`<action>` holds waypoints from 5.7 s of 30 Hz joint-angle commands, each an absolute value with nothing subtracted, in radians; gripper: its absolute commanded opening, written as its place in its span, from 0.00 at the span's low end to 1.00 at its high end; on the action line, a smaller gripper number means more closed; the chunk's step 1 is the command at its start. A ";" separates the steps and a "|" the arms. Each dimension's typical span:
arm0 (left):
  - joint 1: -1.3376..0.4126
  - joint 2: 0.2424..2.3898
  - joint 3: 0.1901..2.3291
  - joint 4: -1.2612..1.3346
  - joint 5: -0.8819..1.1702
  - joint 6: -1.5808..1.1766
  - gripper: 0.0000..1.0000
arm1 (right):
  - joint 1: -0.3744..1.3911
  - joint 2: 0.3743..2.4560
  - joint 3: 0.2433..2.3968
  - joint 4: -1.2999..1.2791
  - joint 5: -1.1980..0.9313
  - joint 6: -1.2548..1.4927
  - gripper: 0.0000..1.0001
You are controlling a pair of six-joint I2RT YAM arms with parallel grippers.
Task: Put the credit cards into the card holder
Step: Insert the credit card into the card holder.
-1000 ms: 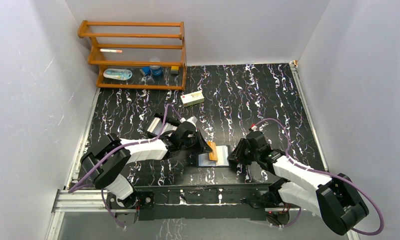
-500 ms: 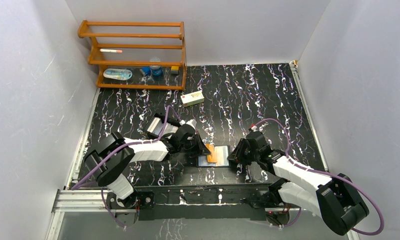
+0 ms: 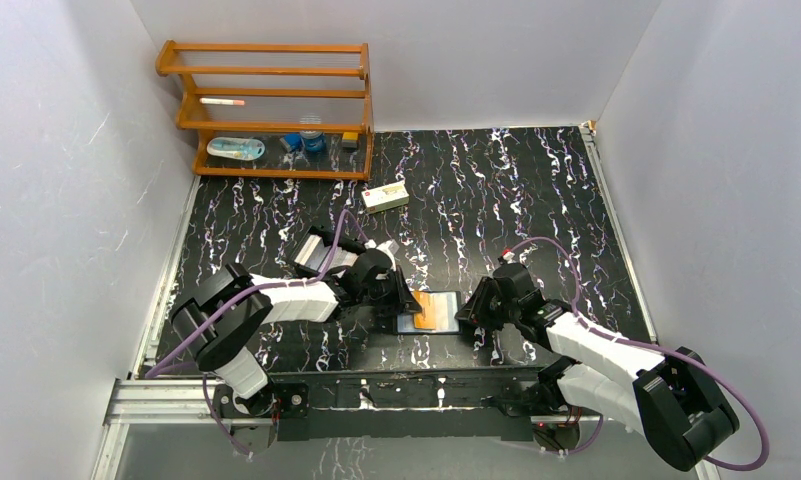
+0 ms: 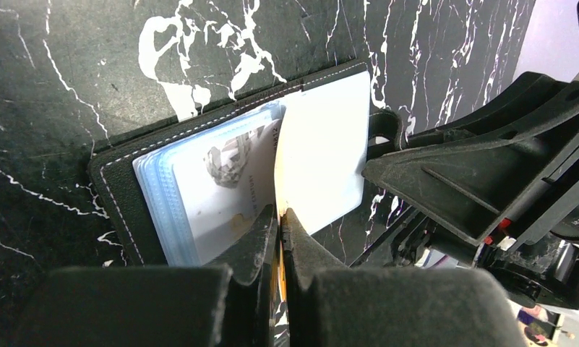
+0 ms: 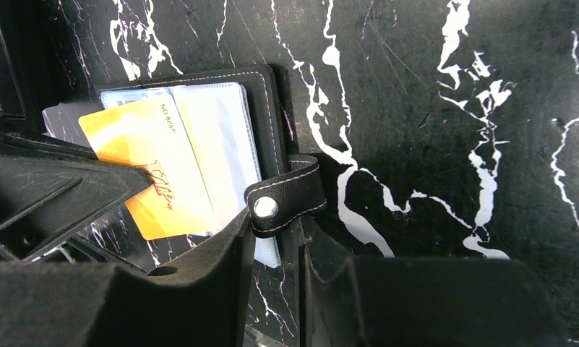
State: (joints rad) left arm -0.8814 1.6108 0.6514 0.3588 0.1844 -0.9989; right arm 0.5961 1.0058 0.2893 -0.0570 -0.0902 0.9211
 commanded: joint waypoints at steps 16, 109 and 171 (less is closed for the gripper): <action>-0.896 1.690 0.723 0.246 0.221 -0.915 0.13 | 0.606 1.021 0.256 -0.063 -0.115 0.920 0.33; -0.950 1.691 0.949 -0.207 -0.087 -0.846 0.47 | 0.605 0.978 0.261 -0.062 -0.116 0.913 0.33; -1.016 1.583 1.115 -0.306 -0.173 -0.709 0.53 | 0.606 0.830 0.433 -0.301 -0.019 0.894 0.52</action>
State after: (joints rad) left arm -1.0210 1.6798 1.0317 -0.1455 -0.0414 -0.8326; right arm 0.6006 0.8856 0.3668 -0.2348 -0.0540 0.9047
